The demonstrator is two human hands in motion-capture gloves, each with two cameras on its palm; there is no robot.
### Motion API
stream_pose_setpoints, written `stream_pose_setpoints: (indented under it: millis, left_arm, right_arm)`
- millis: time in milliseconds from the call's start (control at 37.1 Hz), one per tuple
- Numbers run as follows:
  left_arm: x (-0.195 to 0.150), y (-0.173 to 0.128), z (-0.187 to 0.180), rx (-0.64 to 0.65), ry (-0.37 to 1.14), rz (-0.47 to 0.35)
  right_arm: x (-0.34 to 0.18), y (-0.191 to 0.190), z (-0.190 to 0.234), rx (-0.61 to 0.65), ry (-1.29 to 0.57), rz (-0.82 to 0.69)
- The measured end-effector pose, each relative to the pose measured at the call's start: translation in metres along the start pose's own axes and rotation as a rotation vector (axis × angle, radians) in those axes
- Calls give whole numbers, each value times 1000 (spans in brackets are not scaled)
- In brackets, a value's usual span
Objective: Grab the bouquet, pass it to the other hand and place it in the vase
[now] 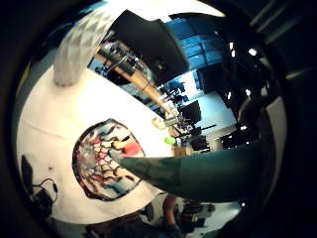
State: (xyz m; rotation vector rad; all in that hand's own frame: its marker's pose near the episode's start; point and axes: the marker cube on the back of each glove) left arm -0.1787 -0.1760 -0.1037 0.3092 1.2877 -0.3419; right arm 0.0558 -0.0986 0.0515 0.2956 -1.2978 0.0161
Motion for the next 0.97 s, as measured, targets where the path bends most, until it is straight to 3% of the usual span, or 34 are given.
stream_pose_setpoints:
  millis: [162,216,377,458,539,593,700,889,970]
  left_arm:
    - [-46,-17,9,-11,55,-115]
    - [-55,-13,4,-26,36,-130]
    - [-77,4,-20,-111,-171,-146]
    - [-86,17,-35,-176,-290,-156]
    - [-94,28,-50,-226,-350,-172]
    - [-97,33,-60,-226,-358,-180]
    - [-101,41,-82,-176,-302,-143]
    - [-77,63,-108,-85,-180,-39]
    - [-59,75,-109,-50,-163,-24]
  right_arm:
    - [4,-6,-1,-14,14,-137]
    - [2,-5,0,-15,15,-79]
    - [-9,-2,6,-18,-14,-19]
    - [-10,-5,8,-25,8,-102]
    - [-10,-14,9,-32,51,-295]
    - [-15,-11,11,-38,22,-250]
    - [-23,0,15,-42,-14,-67]
    - [-23,-6,18,-34,49,-188]
    - [-26,-5,22,-33,19,-155]
